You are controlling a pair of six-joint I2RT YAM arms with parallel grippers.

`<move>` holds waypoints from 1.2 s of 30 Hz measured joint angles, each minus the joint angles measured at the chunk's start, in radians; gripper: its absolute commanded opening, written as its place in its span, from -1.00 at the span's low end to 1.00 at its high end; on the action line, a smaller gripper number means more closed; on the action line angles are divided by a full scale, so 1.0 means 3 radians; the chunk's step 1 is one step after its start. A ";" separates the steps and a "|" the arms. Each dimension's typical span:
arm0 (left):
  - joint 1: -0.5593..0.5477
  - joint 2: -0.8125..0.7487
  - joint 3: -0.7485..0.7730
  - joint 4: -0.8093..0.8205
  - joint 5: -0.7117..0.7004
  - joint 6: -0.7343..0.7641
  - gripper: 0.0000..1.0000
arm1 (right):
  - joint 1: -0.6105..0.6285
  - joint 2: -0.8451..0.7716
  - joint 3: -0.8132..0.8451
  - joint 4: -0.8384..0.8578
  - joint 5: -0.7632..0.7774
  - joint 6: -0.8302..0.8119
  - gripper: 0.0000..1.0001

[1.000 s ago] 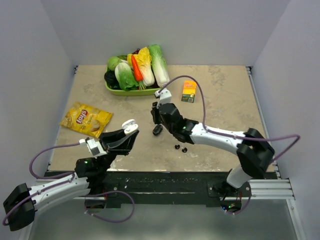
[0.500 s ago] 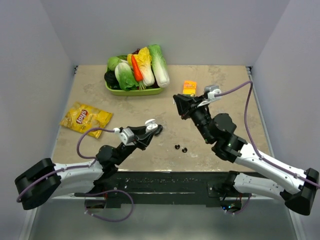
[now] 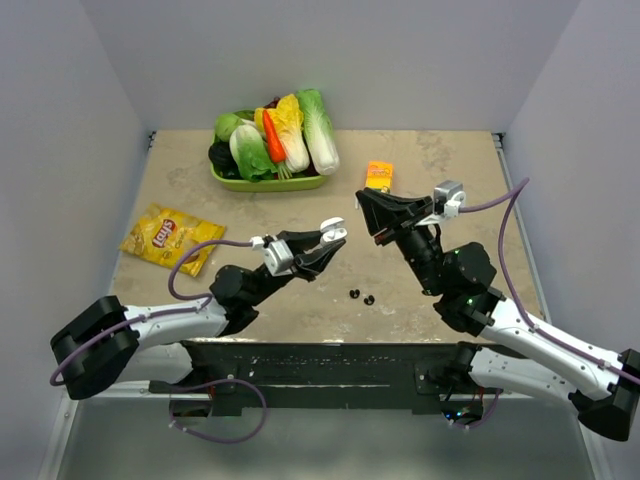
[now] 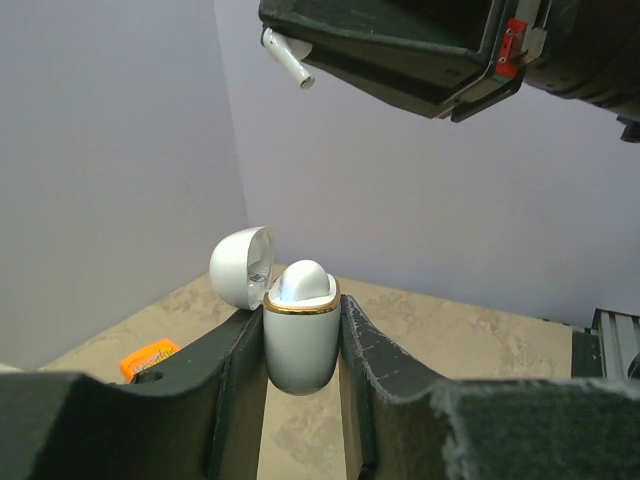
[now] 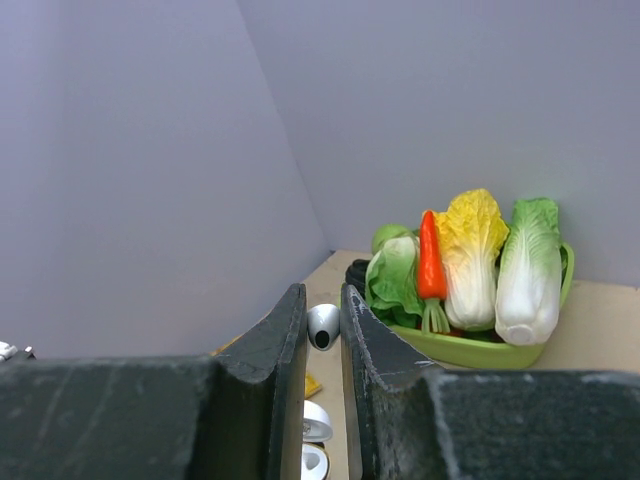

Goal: Insert the wireless bluetooth earbuds into the charging case
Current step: Place the earbud in the charging case.

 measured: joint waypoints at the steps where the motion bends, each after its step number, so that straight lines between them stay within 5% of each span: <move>1: 0.0000 0.0014 0.0038 0.0001 0.0037 0.0003 -1.00 | 0.0000 -0.0003 -0.0003 0.0034 -0.0011 0.0000 -1.00; 17: 0.0029 0.0281 0.0607 0.0000 -0.0057 -0.0098 -1.00 | 0.0000 -0.0003 -0.0018 0.0476 -0.0134 -0.0069 -1.00; 36: 0.0031 0.0273 0.0662 0.0014 -0.0535 -0.1169 -1.00 | 0.0000 0.0169 -0.0200 0.1048 -0.0132 -0.0174 -1.00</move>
